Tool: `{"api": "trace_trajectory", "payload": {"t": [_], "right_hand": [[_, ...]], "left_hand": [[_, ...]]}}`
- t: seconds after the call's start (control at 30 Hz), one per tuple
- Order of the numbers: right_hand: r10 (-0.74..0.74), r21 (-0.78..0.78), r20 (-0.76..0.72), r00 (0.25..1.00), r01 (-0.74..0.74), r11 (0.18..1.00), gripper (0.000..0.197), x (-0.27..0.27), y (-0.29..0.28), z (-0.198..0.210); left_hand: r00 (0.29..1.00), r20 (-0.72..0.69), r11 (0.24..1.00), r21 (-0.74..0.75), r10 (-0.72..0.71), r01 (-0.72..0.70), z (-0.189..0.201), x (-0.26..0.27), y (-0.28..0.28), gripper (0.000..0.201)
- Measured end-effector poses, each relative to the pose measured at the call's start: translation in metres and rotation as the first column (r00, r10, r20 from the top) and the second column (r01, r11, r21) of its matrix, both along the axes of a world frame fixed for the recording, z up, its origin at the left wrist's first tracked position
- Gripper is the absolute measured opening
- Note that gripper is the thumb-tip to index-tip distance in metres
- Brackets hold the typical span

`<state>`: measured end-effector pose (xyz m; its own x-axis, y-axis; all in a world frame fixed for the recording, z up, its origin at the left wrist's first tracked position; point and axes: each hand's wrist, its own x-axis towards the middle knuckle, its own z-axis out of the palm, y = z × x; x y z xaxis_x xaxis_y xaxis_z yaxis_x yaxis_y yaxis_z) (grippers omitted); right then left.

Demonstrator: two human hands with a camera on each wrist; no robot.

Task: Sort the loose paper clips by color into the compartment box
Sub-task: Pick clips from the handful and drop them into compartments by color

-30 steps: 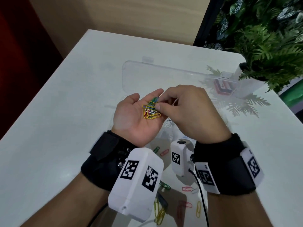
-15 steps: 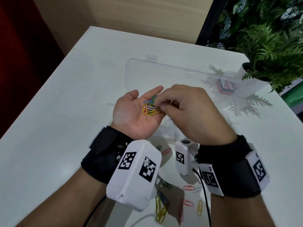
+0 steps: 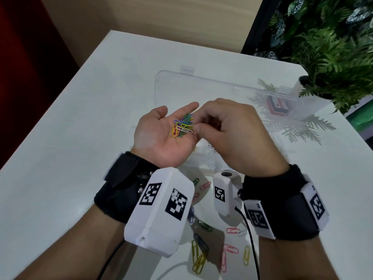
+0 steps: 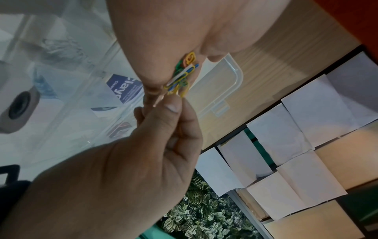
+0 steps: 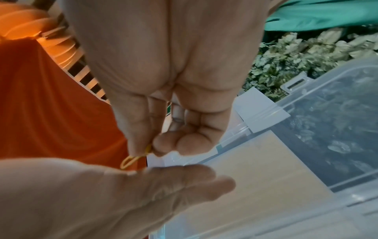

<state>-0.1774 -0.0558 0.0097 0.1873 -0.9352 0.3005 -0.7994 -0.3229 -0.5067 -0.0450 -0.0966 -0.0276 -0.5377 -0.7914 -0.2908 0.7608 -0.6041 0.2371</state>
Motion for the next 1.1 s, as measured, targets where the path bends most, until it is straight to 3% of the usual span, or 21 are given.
{"api": "trace_trajectory", "payload": {"t": [0.17,0.43,0.53,0.7,0.87,1.1], "right_hand": [[-0.115,-0.004,0.069,0.991,0.116,0.993,0.007,-0.01,-0.002,0.001],[-0.124,0.155,-0.117,0.985,0.142,0.978,0.008,-0.004,-0.019,-0.015],[-0.12,0.172,-0.153,0.981,0.146,0.974,0.006,-0.001,-0.021,-0.012],[-0.107,0.029,-0.017,0.994,0.108,0.994,0.008,0.004,-0.024,0.011],[-0.033,0.086,-0.185,0.982,0.05,0.995,0.013,0.014,-0.032,0.017],[-0.059,0.194,-0.23,0.971,0.105,0.975,0.006,0.014,-0.037,0.018]], "left_hand": [[0.997,0.015,0.996,-0.033,0.077,-0.077,0.009,0.01,-0.003,0.057],[0.986,0.001,0.984,-0.071,0.165,-0.165,0.013,0.035,-0.011,0.057],[0.99,-0.002,0.988,-0.065,0.142,-0.142,0.014,0.033,-0.008,0.056],[0.999,-0.005,0.997,-0.064,0.052,-0.052,0.015,0.029,-0.004,0.056],[0.996,-0.076,0.998,-0.053,-0.047,0.043,0.012,0.024,-0.002,0.059],[0.991,-0.063,0.991,-0.07,-0.12,0.115,0.006,0.021,0.0,0.063]]}}
